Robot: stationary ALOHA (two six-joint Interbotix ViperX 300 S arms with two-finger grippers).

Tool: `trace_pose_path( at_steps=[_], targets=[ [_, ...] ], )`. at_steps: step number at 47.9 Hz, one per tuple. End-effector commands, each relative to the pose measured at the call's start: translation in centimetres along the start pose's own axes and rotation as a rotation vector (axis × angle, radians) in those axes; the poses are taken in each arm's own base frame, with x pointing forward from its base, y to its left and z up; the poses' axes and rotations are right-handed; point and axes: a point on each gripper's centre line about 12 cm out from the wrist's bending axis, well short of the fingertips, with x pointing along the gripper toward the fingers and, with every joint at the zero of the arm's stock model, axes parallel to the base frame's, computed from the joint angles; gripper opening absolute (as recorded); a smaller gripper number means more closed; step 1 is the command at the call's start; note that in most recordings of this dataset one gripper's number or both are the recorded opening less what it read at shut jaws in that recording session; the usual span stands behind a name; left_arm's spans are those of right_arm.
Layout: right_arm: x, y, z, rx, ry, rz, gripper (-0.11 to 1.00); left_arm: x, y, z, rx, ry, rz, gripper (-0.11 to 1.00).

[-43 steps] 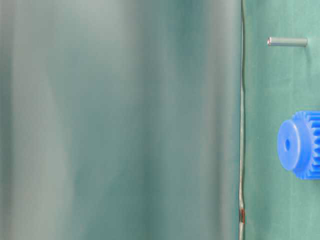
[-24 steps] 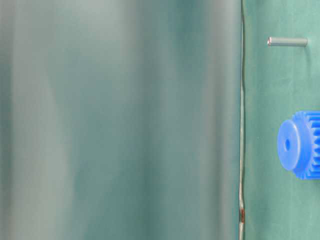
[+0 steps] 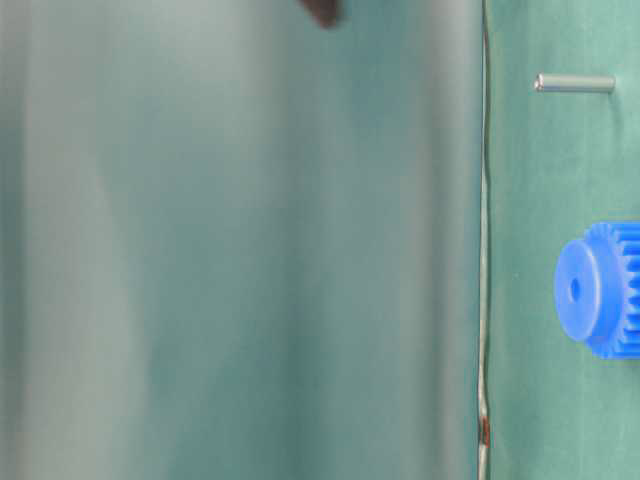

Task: Insert the shaft placed at a random location into the center hole of the medium gear at another random location.
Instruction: 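Move the right gripper left toward the silver shaft, then lower the open right gripper around the silver shaft and close it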

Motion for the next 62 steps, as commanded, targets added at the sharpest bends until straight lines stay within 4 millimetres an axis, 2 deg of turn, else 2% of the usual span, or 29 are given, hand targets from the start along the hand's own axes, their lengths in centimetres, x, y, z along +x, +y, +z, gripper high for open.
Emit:
trace_pose_path(
  at_steps=[1, 7, 14, 29, 36, 54, 58, 62],
  targets=[
    [1.4, -0.6, -0.5, 0.0, 0.01, -0.02, 0.89, 0.3, 0.0, 0.7, 0.002, -0.017, 0.001, 0.0],
    [3.4, -1.1, -2.7, 0.008, 0.05, -0.038, 0.81, 0.3, 0.0, 0.6, 0.002, -0.014, 0.001, 0.0],
    [5.1, -1.7, -4.5, 0.016, 0.07, -0.057, 0.82, 0.4, 0.0, 0.6, 0.002, -0.009, 0.001, 0.0],
    [7.7, -2.1, -6.6, 0.022, 0.125, -0.067, 0.81, 0.3, 0.0, 0.3, 0.002, 0.003, 0.001, 0.0],
    [8.0, -2.1, -7.3, 0.03, 0.15, -0.072, 0.81, 0.3, 0.0, 0.2, 0.002, 0.011, 0.001, 0.0],
    [7.8, -2.1, -7.5, 0.031, 0.157, -0.072, 0.75, 0.3, 0.0, 0.1, 0.002, 0.021, 0.001, 0.0],
    [7.8, -2.1, -7.6, 0.031, 0.164, -0.073, 0.71, 0.3, 0.0, 0.2, 0.002, 0.018, 0.001, 0.0],
    [7.8, -2.1, -7.7, 0.031, 0.17, -0.071, 0.61, 0.3, 0.0, 0.1, 0.002, 0.02, 0.001, 0.0]
  ],
)
